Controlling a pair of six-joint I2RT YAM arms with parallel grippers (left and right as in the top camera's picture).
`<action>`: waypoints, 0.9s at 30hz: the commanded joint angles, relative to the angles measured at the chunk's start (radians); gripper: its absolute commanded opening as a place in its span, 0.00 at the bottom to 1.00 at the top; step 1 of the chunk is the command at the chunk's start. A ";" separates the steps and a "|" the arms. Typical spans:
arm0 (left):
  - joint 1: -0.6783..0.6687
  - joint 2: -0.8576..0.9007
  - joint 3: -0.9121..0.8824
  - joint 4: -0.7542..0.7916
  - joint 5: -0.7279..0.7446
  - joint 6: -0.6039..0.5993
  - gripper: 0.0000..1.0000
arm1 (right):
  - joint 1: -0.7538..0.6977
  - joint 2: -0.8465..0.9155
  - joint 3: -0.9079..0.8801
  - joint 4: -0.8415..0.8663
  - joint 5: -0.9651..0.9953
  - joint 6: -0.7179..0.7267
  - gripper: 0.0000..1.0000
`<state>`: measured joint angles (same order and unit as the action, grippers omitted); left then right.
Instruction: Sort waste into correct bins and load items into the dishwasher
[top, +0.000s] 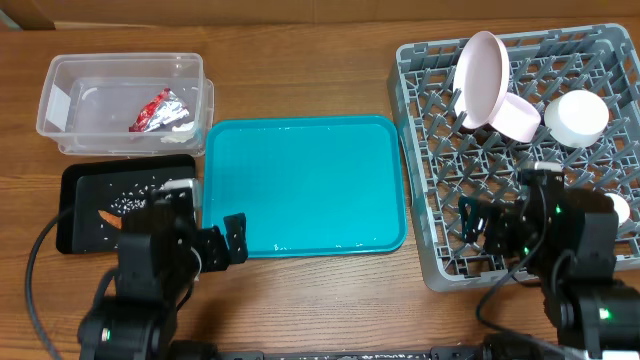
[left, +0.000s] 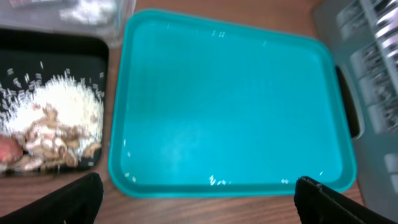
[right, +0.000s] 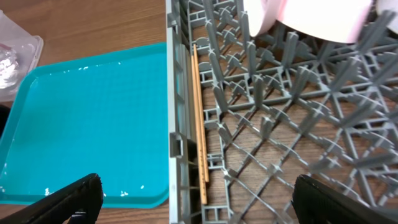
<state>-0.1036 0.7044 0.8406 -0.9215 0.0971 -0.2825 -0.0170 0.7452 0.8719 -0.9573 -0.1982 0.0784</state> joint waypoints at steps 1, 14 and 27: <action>-0.003 -0.068 -0.025 0.024 -0.008 -0.021 1.00 | 0.003 -0.039 -0.015 -0.017 0.034 0.004 1.00; -0.003 -0.062 -0.025 -0.021 -0.008 -0.021 1.00 | 0.003 -0.022 -0.015 -0.024 0.034 0.004 1.00; -0.003 -0.060 -0.025 -0.021 -0.008 -0.021 1.00 | 0.018 -0.116 -0.027 -0.026 0.050 0.000 1.00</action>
<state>-0.1036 0.6418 0.8234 -0.9436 0.0971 -0.2893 -0.0055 0.6758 0.8604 -0.9894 -0.1703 0.0784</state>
